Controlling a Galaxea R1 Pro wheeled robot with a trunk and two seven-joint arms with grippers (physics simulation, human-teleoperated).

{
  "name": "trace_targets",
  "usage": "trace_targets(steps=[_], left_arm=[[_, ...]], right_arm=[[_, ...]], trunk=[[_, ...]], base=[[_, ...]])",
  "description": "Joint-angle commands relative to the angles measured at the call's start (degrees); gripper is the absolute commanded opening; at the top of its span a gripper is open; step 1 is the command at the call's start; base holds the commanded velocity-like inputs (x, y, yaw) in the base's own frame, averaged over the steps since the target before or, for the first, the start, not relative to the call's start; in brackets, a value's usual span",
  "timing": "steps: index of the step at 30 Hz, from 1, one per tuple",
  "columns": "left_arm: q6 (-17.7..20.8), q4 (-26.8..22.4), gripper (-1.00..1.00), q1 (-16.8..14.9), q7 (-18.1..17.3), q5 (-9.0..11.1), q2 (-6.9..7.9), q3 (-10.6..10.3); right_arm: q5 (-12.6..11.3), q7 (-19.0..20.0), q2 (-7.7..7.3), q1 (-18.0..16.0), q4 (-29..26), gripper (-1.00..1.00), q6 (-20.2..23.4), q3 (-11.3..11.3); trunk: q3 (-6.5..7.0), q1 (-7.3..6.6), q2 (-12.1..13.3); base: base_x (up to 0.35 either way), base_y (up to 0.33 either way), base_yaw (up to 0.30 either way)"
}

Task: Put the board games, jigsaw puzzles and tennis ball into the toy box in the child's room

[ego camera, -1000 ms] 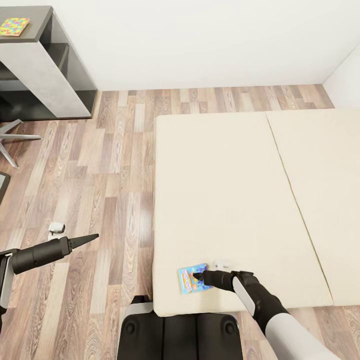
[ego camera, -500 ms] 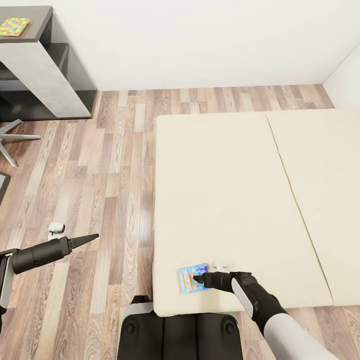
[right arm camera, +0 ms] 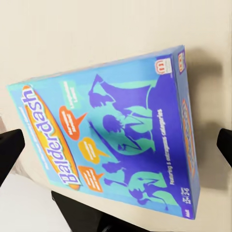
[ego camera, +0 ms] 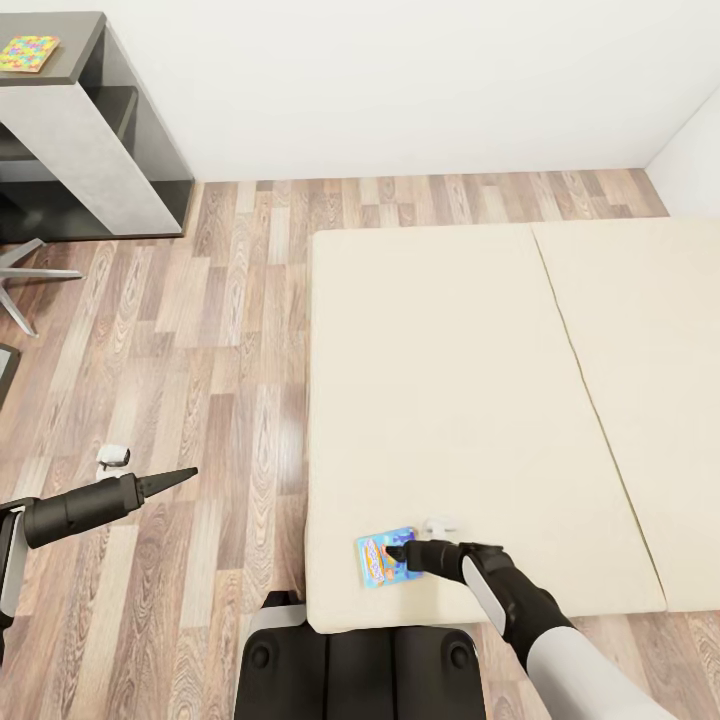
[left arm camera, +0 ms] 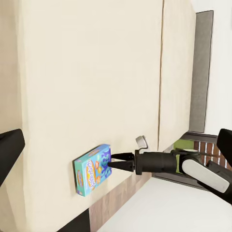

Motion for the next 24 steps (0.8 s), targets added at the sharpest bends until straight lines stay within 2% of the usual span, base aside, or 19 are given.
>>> trace_targets(steps=[1, 24], left_arm=[[0.60, -0.01, 1.00, -0.02, -0.30, -0.12, 0.00, 0.03], [0.60, -0.01, 1.00, -0.02, -0.27, -0.12, 0.00, 0.03]], right_arm=[[-0.28, -0.03, 0.00, -0.01, -0.07, 1.00, 0.09, 0.06], [-0.28, -0.03, 0.05, -0.01, -0.02, 1.00, -1.04, 0.09]], trunk=[[-0.06, 0.03, -0.09], [-0.06, 0.03, -0.09]], base=[[0.000, 0.000, 0.000], [0.000, 0.000, 0.000]])
